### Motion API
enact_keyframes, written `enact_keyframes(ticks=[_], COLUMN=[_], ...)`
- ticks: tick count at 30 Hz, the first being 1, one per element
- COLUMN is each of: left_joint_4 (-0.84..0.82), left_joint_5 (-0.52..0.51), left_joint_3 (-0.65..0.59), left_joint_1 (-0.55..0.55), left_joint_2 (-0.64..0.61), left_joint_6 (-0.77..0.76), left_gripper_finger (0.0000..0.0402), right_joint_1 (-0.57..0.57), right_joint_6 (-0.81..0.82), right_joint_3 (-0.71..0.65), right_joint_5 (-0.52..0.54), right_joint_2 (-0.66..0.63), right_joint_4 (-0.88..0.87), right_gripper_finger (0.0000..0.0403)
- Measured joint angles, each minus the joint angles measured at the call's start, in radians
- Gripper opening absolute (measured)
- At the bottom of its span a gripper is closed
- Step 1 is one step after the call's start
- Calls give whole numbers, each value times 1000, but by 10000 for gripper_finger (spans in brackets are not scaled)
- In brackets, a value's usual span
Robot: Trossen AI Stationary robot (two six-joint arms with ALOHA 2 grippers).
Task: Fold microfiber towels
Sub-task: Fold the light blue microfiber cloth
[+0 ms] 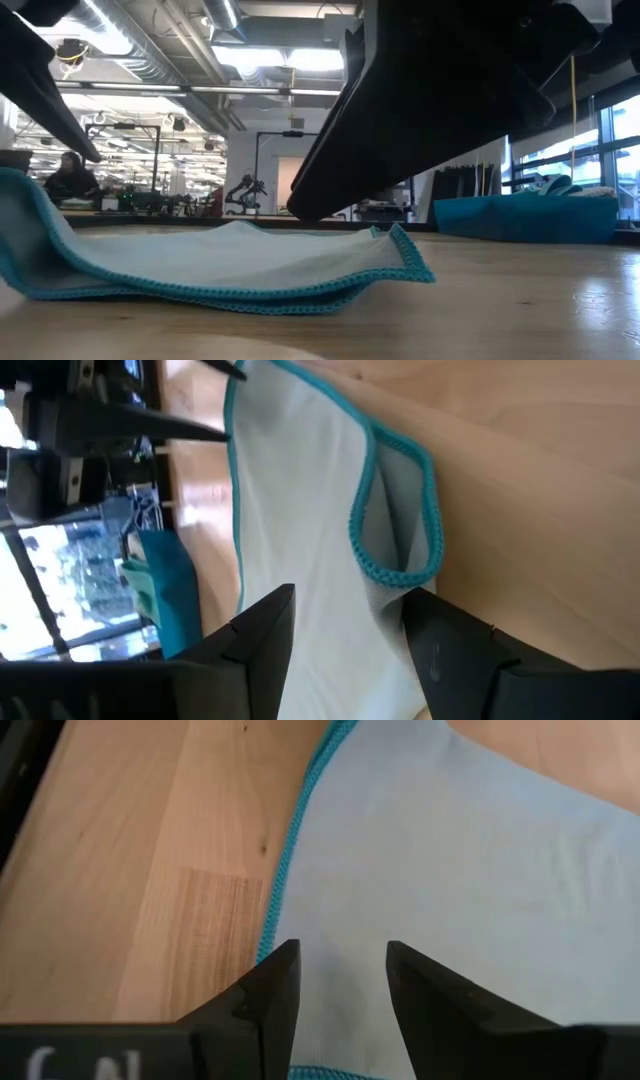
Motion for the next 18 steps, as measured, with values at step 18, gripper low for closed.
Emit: enact_keyframes(ticks=[18], left_joint_4=[9], left_joint_5=[12], left_joint_3=[1], left_joint_1=[0], left_joint_2=[-1], left_joint_6=[-134], left_gripper_finger=[158], right_joint_1=[18], right_joint_6=[-27], right_joint_3=[0], right_joint_5=[0], right_joint_2=[0], right_joint_4=[2], right_gripper_finger=[154])
